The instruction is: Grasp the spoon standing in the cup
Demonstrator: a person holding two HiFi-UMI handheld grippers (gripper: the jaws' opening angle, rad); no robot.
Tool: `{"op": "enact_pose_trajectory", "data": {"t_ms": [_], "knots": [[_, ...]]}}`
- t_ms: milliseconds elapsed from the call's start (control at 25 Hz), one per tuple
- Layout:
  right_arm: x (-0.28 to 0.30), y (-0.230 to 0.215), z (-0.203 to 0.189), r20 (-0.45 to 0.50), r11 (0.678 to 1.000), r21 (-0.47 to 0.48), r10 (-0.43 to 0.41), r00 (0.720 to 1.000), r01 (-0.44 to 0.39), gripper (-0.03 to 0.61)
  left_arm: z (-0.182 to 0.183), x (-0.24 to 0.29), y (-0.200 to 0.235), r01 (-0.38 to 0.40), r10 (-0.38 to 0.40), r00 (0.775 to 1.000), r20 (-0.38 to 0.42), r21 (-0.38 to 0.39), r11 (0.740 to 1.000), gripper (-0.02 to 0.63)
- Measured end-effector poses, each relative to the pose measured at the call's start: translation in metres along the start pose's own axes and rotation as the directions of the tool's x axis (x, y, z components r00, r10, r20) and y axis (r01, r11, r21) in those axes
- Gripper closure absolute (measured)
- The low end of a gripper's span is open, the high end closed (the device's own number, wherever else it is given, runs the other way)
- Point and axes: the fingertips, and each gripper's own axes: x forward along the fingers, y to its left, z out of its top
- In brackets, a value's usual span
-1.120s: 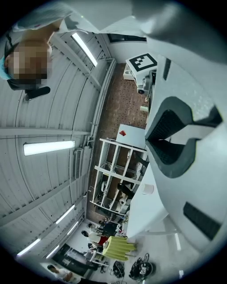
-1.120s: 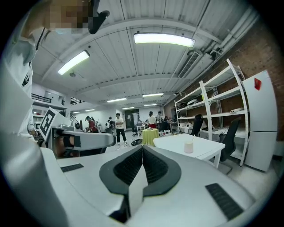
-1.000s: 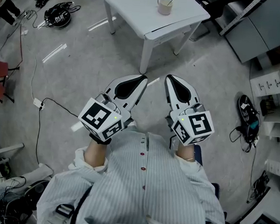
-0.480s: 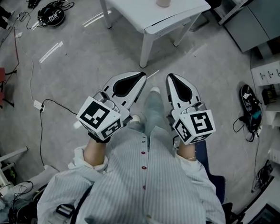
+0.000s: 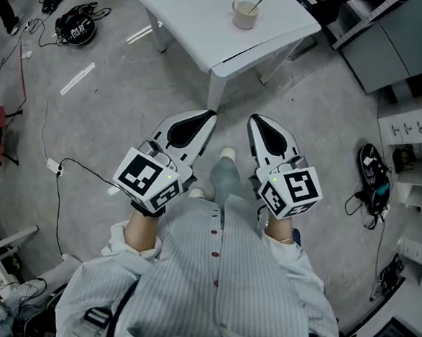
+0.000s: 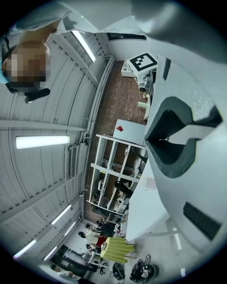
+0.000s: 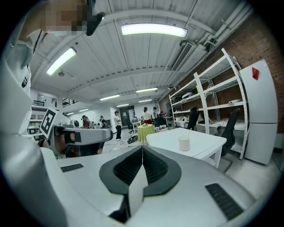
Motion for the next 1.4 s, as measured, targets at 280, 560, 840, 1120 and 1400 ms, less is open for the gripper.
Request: {"op": "enact_pose_trajectory", "data": {"t_ms": [280,560,840,1120,1400], "knots": [[0.036,-0.072,0.035,0.003,1.0,0.0,0.02,1.0,-0.02,0.569,0.024,0.076,0.03,-0.025,0.025,1.0,0.007,0.002,1.0,0.604],[0.059,-0.129,0.055,0.008,0.999,-0.004,0.047,0.999,-0.047,0.569,0.041,0.135,0.05,-0.059,0.059,0.998,0.024,0.013,0.998,0.604],[0.078,-0.163,0.057,0.0,0.997,-0.018,0.071,0.997,-0.071,0.568,0.043,0.167,0.073,-0.099,0.098,0.995,0.034,0.018,0.995,0.604],[0.091,-0.185,0.052,-0.019,0.997,0.001,0.078,0.997,-0.078,0.568,0.043,0.192,0.092,-0.119,0.118,0.993,0.027,0.008,0.993,0.604],[0.122,-0.223,0.058,-0.03,0.997,0.012,0.079,0.996,-0.078,0.568,0.048,0.236,0.121,-0.12,0.12,0.993,0.018,0.007,0.993,0.604]]}}
